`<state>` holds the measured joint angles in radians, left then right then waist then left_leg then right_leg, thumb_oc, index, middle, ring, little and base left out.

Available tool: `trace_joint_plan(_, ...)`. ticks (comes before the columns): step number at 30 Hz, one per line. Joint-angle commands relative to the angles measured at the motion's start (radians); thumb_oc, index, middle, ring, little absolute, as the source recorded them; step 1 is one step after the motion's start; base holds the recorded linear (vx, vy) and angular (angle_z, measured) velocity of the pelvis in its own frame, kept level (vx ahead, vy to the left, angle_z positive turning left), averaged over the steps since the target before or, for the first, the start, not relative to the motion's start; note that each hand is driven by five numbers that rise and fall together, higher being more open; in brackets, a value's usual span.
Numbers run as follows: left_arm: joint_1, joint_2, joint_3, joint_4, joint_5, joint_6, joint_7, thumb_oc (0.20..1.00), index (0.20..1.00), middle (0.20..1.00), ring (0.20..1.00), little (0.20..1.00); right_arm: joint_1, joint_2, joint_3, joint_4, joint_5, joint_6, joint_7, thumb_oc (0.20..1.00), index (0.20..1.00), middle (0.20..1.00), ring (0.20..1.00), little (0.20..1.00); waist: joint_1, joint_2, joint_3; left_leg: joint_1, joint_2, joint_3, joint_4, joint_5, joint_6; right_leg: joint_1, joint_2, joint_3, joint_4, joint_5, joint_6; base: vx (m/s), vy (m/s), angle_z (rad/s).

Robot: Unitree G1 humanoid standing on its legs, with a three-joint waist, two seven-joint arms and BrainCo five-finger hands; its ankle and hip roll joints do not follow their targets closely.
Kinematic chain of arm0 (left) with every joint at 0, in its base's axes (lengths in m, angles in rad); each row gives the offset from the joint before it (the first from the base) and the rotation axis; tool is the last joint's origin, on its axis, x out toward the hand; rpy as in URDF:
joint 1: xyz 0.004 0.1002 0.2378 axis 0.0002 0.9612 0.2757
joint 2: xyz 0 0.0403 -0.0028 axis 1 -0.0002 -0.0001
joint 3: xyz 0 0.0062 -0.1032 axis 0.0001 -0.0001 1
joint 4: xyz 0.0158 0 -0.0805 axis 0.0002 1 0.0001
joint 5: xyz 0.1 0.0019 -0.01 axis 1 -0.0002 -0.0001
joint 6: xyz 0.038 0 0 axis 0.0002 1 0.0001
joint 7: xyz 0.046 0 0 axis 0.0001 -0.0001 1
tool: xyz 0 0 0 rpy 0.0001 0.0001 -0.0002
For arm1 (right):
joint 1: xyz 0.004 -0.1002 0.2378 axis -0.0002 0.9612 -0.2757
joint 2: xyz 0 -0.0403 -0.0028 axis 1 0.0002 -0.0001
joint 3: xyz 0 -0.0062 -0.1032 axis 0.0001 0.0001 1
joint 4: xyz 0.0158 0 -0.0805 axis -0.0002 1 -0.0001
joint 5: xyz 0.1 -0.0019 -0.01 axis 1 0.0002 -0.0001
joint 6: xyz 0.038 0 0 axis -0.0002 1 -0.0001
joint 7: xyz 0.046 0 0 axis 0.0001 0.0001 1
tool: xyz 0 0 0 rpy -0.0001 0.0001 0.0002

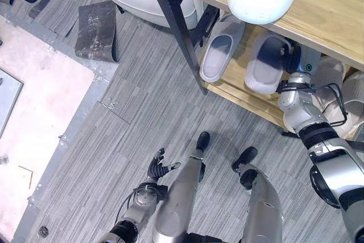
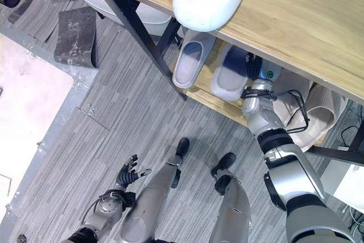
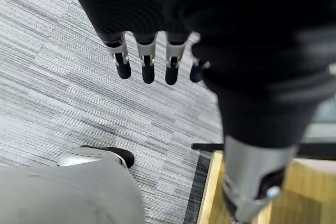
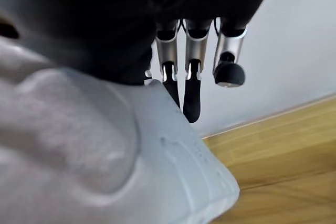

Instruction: Arrange the slippers neatly on the shoe rack.

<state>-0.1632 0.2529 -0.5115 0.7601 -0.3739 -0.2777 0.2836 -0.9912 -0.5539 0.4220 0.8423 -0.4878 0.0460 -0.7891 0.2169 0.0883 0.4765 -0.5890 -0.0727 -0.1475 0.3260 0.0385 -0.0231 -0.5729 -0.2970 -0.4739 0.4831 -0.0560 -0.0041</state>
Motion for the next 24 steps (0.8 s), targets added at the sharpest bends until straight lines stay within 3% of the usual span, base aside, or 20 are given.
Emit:
trace_joint_plan(1,-0.002,0.005,-0.041,-0.014,-0.015,-0.035,0.010,1.000,1.000,1.000,1.000,1.000,-0.087,-0.063,0.076,0.034,0.001,-0.026,-0.033,0.200,0.200,0.200,0.200,0.200,0.026,0.012,0.006,-0.014,-0.011,-0.003,0.052,-0.077,0.001,0.077,-0.010,0.043,0.007,-0.082,0.111,-0.01,0.005,0.06)
trace_joint_plan(6,-0.004,0.012,-0.054,-0.022,-0.021,-0.042,0.013,1.000,1.000,1.000,1.000,1.000,-0.135,-0.055,0.136,0.110,-0.012,-0.027,-0.037,0.200,0.200,0.200,0.200,0.200,0.040,0.018,0.011,-0.055,-0.018,-0.008,0.069,-0.076,-0.001,0.040,-0.018,0.043,0.026,-0.085,0.109,-0.01,0.002,0.08)
trace_joint_plan(10,-0.005,0.017,-0.066,-0.010,-0.021,-0.050,0.016,1.000,1.000,1.000,1.000,1.000,-0.183,-0.031,0.198,0.278,-0.051,0.033,-0.067,0.200,0.200,0.200,0.200,0.200,0.054,0.022,0.013,-0.095,-0.022,-0.002,0.082,-0.072,-0.002,0.001,-0.020,0.044,0.036,-0.082,0.109,-0.01,0.017,0.15)
trace_joint_plan(11,-0.005,0.017,-0.066,-0.010,-0.021,-0.050,0.016,1.000,1.000,1.000,1.000,1.000,-0.184,-0.031,0.198,0.279,-0.051,0.033,-0.067,0.445,0.445,0.445,0.445,0.445,0.054,0.022,0.013,-0.095,-0.022,-0.002,0.082,-0.072,-0.002,0.001,-0.020,0.044,0.036,-0.082,0.109,0.00,0.023,0.10)
trace_joint_plan(12,-0.008,0.020,-0.072,-0.019,-0.023,-0.049,0.017,1.000,1.000,1.000,1.000,1.000,-0.197,-0.017,0.194,0.340,-0.051,0.049,-0.065,1.000,1.000,1.000,1.000,1.000,0.058,0.025,0.015,-0.098,-0.024,-0.002,0.084,-0.072,-0.001,-0.001,-0.021,0.045,0.036,-0.081,0.108,0.00,0.000,0.00)
trace_joint_plan(20,-0.009,0.035,-0.070,-0.050,-0.030,-0.044,0.013,1.000,1.000,1.000,1.000,1.000,-0.219,-0.010,0.137,0.428,0.018,0.082,-0.045,1.000,1.000,1.000,1.000,1.000,0.051,0.028,0.020,-0.040,-0.029,-0.006,0.055,-0.073,0.004,0.051,-0.024,0.053,0.011,-0.067,0.113,0.01,0.023,0.00)
trace_joint_plan(24,-0.023,0.035,-0.060,-0.052,-0.030,-0.039,0.027,1.000,1.000,1.000,1.000,1.000,-0.221,-0.008,0.087,0.327,0.088,0.051,-0.071,1.000,1.000,1.000,1.000,1.000,0.032,0.019,0.029,-0.009,-0.025,0.006,0.043,-0.076,0.005,0.075,-0.018,0.063,-0.003,-0.064,0.113,0.02,0.030,-0.03)
